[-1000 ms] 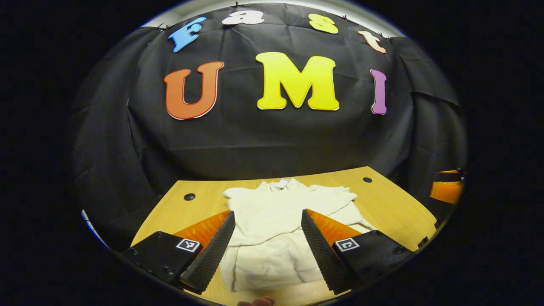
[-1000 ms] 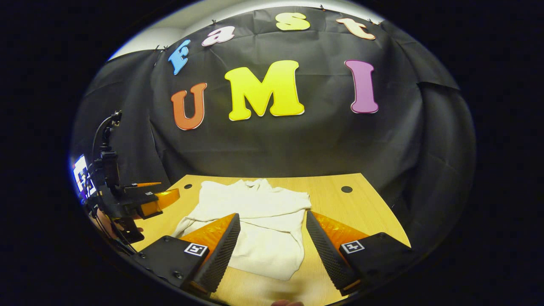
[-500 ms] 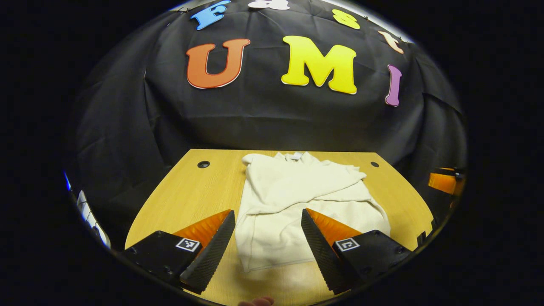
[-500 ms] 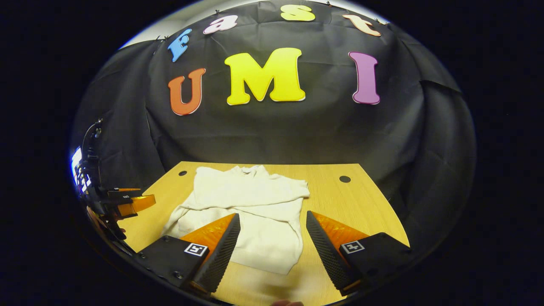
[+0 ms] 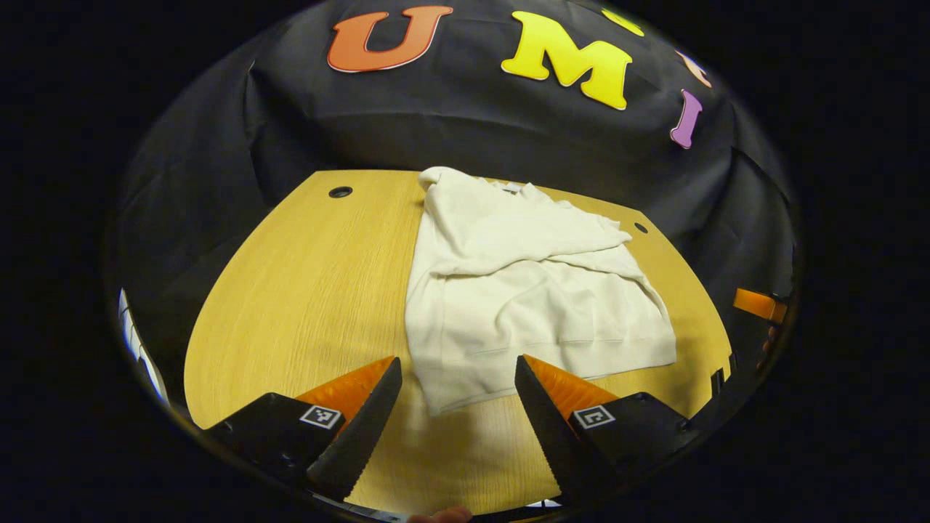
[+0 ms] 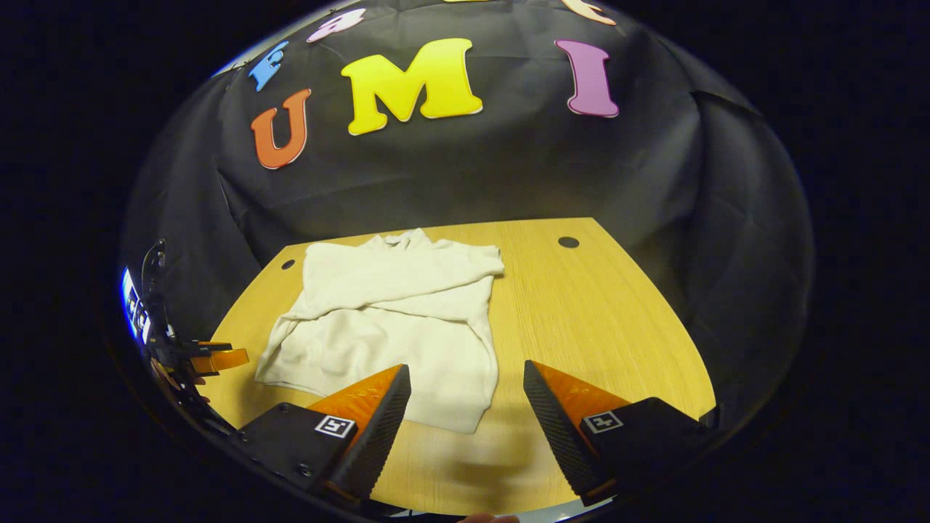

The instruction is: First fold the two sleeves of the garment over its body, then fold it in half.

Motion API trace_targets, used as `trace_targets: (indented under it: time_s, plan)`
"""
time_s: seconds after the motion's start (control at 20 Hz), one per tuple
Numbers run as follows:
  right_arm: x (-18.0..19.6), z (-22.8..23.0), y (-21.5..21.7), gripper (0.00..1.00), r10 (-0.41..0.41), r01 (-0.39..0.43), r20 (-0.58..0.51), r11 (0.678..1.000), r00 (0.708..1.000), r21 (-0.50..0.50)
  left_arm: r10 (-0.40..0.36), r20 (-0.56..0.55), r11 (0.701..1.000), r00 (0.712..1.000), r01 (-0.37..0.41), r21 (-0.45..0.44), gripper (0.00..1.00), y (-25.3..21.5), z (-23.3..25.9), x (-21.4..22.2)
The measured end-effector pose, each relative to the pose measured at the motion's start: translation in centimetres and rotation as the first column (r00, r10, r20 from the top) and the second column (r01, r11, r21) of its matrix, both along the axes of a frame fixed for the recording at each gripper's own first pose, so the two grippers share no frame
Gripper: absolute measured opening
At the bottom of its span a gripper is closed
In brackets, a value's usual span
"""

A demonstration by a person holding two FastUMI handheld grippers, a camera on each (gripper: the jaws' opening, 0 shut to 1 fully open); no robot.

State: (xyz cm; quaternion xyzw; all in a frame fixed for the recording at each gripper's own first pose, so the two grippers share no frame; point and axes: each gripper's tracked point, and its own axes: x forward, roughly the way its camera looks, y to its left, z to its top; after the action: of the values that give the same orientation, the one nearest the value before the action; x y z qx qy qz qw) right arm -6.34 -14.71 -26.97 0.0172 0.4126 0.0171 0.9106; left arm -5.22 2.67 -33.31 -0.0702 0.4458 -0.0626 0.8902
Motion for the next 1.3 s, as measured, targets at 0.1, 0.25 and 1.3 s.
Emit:
trace_targets:
  time_s: [0.1,0.25,1.3]
  plan:
    - [-0.9,-1.6,-0.8,0.98,-0.025,0.025,-0.049,1.0,0.998,0.0,0.015,-0.034,1.0,0.999,-0.015,-0.006,1.0,0.7,-1.2,-0.3]
    - [-1.6,-4.3,-1.6,0.98,-0.061,0.061,-0.133,0.998,0.989,0.0,0.017,-0.074,1.0,0.997,-0.018,-0.013,1.0,1.2,-2.6,-0.6]
    - [-1.1,-14.4,0.8,0.94,-0.096,0.083,-0.336,0.995,0.937,-0.053,0.056,-0.179,0.99,0.982,-0.078,-0.121,0.86,-1.2,-6.4,0.8]
